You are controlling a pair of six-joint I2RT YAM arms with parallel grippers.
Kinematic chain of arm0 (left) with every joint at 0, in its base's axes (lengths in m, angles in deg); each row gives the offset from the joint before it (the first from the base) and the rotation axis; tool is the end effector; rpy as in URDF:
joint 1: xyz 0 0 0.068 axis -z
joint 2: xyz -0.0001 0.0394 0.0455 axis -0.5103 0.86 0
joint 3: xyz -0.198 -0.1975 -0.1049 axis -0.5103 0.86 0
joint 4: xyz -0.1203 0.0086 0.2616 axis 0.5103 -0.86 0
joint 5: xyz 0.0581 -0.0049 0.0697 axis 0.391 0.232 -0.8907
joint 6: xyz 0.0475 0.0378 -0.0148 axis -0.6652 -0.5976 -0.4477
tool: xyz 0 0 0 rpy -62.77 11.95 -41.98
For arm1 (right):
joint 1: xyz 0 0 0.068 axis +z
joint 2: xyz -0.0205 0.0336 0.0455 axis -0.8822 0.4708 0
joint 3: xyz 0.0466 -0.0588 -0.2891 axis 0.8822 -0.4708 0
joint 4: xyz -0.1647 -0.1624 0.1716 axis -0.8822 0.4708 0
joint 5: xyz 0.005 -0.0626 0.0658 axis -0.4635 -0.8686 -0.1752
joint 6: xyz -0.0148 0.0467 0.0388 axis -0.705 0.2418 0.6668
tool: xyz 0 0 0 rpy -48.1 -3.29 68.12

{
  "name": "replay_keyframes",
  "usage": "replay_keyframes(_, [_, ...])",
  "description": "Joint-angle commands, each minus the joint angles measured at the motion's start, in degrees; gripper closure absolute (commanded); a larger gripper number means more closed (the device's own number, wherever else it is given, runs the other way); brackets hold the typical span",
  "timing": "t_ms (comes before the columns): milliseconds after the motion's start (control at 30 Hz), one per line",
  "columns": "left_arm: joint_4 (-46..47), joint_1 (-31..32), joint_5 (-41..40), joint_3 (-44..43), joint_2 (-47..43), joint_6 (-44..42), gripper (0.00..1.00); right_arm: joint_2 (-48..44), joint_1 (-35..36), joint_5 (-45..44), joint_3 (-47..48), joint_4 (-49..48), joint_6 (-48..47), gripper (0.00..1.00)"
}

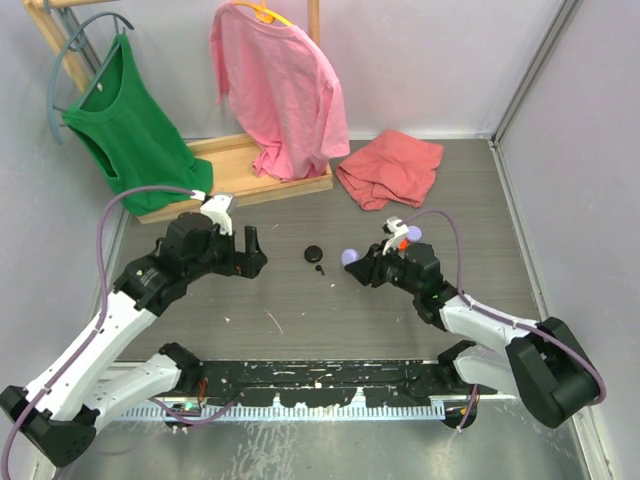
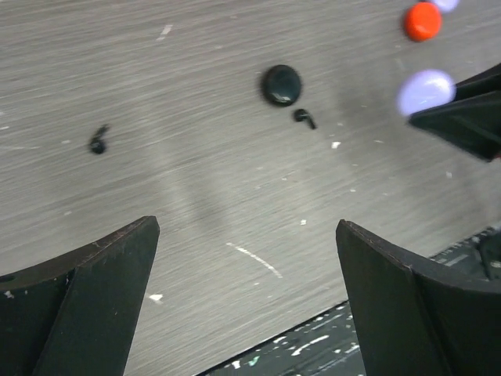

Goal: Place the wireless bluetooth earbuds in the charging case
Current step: Place the charging case at the center of the board.

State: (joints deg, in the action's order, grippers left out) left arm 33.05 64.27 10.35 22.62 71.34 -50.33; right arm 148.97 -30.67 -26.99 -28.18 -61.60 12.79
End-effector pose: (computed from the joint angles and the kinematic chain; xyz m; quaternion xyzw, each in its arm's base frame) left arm 0.1687 -0.1123 0.3498 0.0965 0.8771 -0.2185 0.4167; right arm 0.1966 0.1388 0.1847 -0.1701 0.7720 0.3928 0.4698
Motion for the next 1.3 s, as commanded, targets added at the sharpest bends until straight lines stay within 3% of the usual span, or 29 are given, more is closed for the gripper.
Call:
replay_keyframes(0, [-5.2,-1.1,-9.2,-3.9,-2.8,-5.5,0.02,-3.3,-6.5,-3.5,0.6,6.2,5.3,0.98])
replay_keyframes(333, [-8.1,-1.8,-19.4,-3.8,-5.2,-6.6,0.02,-4.0,-25.6,-5.2,-2.5,12.1,13.5,0.97])
replay_keyframes(533, [-7.5,-6.0,-15.8,-1.9,-4.4,-5.3,0.02,-0.4,-31.9,-6.4,-2.4,10.4,15.9,0.93])
replay_keyframes(733, [-6.7,-12.5,-13.5,-0.4,-5.7,-3.6,0.02,7.2,-33.1,-6.3,1.6,9.5,16.2,0.84])
replay_keyframes(1000, [-5.6,-16.5,-11.1,1.0,-7.2,-2.8,0.02,13.9,-33.7,-4.7,4.6,10.9,17.1,0.65])
replay_keyframes(1100, [-5.5,-16.7,-11.1,1.2,-7.4,-2.7,0.02,14.2,-33.7,-3.6,4.3,12.2,17.9,0.51])
replay_keyframes(1267, [-5.4,-16.8,-11.0,1.3,-7.8,-2.6,0.02,13.0,-33.7,-2.0,3.9,16.0,17.5,0.37])
